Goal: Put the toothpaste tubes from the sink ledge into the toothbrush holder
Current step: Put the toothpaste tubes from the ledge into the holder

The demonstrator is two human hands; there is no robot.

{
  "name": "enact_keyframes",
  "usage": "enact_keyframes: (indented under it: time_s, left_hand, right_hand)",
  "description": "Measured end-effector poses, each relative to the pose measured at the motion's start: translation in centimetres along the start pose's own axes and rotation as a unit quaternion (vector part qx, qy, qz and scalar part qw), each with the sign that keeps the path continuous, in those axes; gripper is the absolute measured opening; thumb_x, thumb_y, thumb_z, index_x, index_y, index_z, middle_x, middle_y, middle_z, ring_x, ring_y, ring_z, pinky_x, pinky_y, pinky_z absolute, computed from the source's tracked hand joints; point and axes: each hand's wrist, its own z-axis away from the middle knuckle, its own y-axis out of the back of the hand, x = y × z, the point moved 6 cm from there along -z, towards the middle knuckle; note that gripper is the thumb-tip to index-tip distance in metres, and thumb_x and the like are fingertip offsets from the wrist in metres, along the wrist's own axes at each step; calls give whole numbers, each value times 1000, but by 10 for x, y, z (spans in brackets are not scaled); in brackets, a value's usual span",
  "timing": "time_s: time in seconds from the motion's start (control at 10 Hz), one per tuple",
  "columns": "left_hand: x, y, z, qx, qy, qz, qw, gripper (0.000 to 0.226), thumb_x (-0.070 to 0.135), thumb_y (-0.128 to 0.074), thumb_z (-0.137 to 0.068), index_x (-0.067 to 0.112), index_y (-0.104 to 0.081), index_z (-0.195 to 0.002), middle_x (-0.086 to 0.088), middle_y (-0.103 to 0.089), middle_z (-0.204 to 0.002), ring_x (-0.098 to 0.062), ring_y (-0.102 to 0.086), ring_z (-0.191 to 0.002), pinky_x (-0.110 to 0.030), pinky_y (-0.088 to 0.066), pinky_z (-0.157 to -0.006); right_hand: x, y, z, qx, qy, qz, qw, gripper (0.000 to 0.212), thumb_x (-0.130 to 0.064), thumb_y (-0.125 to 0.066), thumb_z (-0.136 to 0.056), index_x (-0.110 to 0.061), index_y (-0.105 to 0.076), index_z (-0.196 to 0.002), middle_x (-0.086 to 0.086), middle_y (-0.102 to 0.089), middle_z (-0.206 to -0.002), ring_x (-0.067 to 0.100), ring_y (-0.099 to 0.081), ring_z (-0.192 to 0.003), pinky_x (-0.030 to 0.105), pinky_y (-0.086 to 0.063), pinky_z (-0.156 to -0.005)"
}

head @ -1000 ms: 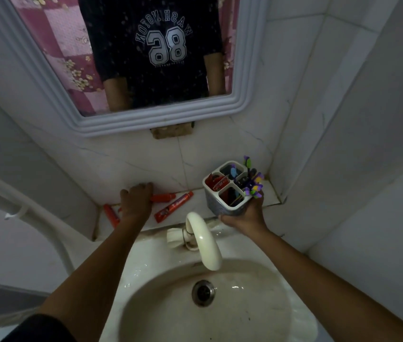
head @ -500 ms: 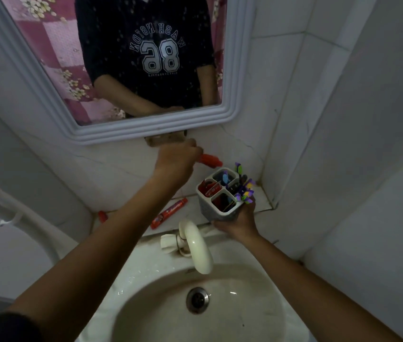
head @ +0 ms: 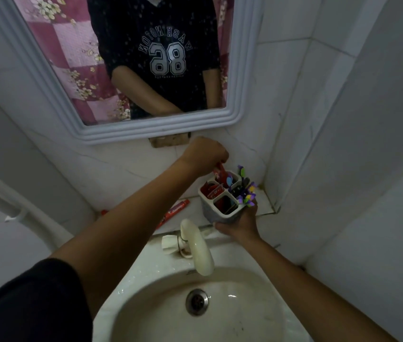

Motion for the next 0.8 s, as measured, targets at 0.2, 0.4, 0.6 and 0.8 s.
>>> enact_keyframes:
  time_s: [0.2, 0.4, 0.6, 0.8]
  left_hand:
    - [-19, 4, 31, 140, 103, 167, 971, 25, 22, -67, -85, 11, -70, -107, -12, -73, -99, -32, -70, -86, -36, -53, -68]
    - [-11, -56, 99, 113, 244, 294, 917, 25, 25, -53, -90, 22, -65, -112, -2, -70, -107, -24, -67, -92, -38, -56, -73]
    - [-25, -169, 183, -107, 399, 338, 846, 38, 32, -64, -85, 20, -63, -121, -4, -64, -120, -24, -60, -111, -31, -46, -88]
    - [-21, -190, 178, -174, 384, 290, 859, 34, 33, -68, -79, 19, -66, -110, -8, -63, -112, -27, -60, -106, -37, -51, -85]
  right_hand:
    - [10, -7, -16, 17, 36, -32, 999, 111, -21, -101, -47, -5, -46, -142, 9, -67, -131, 20, -69, -119, 47, -59, -102]
    - [10, -9, -13, -16, 34, -27, 999, 101, -11, -101, -58, 6, -46, -141, 6, -60, -115, 21, -62, -101, 35, -54, -93]
    - [17, -12, -23, 2, 46, -61, 997, 112, 7, -98, -51, 3, -41, -147, 12, -61, -137, 11, -64, -117, -1, -50, -82]
    - [12, -8, -15, -25, 40, -42, 998, 104, -10, -101, -58, 9, -44, -143, 14, -60, -128, 23, -61, -110, 26, -53, -92]
